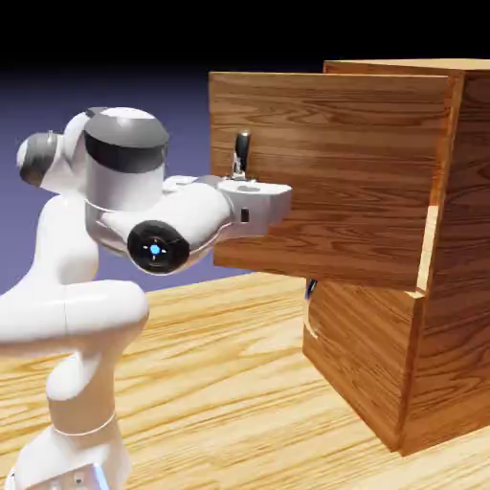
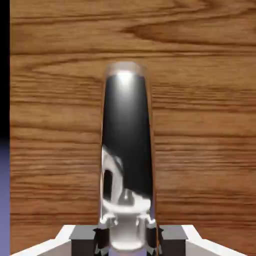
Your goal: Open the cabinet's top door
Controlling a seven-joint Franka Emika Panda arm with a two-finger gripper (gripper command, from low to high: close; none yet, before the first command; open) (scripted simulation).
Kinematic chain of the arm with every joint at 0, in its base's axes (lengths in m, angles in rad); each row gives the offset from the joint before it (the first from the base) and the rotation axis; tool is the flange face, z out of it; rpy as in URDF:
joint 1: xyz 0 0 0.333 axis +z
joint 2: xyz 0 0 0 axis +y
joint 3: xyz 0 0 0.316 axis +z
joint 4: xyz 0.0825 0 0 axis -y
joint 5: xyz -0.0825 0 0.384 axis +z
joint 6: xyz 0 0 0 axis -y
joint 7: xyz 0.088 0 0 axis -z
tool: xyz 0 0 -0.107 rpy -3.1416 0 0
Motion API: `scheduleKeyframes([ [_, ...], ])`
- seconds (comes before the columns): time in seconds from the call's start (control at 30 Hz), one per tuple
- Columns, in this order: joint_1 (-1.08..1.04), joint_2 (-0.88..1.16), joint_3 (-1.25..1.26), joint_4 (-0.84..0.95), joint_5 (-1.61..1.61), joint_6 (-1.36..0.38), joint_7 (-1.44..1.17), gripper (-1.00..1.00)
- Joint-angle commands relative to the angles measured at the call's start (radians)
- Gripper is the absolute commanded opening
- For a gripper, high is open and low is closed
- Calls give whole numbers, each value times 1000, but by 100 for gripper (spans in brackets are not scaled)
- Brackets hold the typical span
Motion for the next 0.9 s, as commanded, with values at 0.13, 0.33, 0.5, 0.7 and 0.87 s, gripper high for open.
scheduleKeyframes([
  [0.13,-61,-181,21,118,-175,-74,-167,-100],
  [0.33,-93,-399,55,278,-373,-105,-336,-100],
  [0.5,-98,-580,87,421,-516,-108,-434,-100],
  [0.7,-87,-797,130,607,-661,-107,-496,-100],
  [0.87,-66,-979,168,772,-762,-112,-505,-100],
])
